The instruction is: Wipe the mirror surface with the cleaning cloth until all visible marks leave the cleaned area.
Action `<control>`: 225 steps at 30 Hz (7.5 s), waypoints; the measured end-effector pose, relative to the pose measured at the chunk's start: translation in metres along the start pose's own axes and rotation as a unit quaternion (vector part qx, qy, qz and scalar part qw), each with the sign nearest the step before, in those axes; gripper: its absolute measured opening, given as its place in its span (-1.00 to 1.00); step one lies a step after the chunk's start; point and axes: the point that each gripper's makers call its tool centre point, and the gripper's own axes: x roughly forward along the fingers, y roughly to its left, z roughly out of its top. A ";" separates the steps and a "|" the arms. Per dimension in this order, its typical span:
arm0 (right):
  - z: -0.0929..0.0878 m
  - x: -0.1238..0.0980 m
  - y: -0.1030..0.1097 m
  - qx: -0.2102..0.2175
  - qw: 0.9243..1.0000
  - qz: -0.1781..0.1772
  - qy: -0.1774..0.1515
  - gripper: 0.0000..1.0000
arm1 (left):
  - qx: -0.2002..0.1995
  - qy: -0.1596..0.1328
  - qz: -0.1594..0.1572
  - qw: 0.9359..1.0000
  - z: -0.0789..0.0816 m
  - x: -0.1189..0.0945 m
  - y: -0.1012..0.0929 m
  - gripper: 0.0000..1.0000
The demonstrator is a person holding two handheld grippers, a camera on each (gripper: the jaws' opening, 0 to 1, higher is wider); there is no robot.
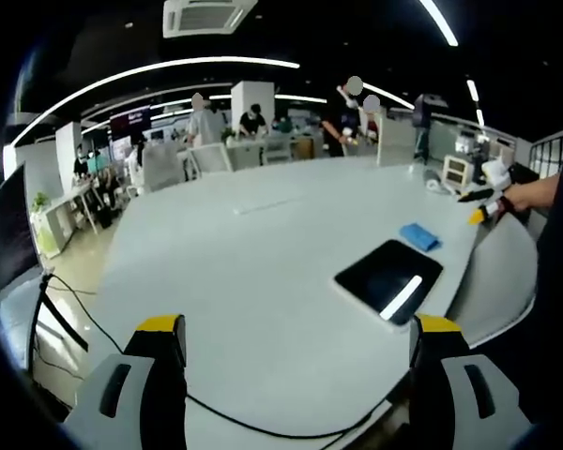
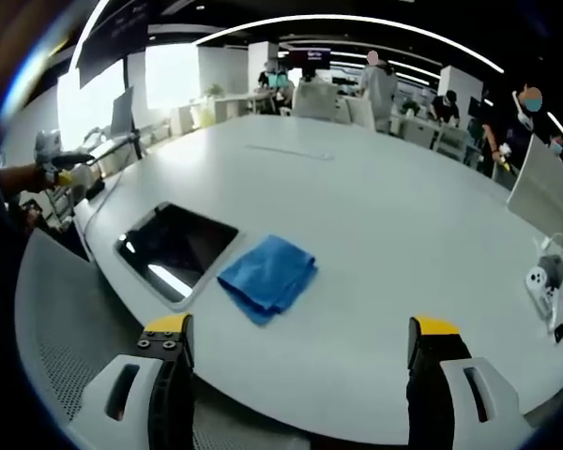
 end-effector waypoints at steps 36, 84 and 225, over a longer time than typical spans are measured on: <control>0.070 0.053 0.005 0.013 1.000 0.002 -0.015 0.60 | -0.009 -0.020 0.021 1.000 0.016 -0.004 0.014 0.99; 0.021 0.146 0.029 0.054 0.996 -0.042 0.051 -0.97 | -0.019 -0.017 0.033 0.999 0.013 -0.008 0.017 0.99; 0.122 0.218 0.289 0.129 0.967 0.208 0.069 -0.98 | -0.009 0.013 -0.016 1.000 -0.019 -0.011 0.032 0.99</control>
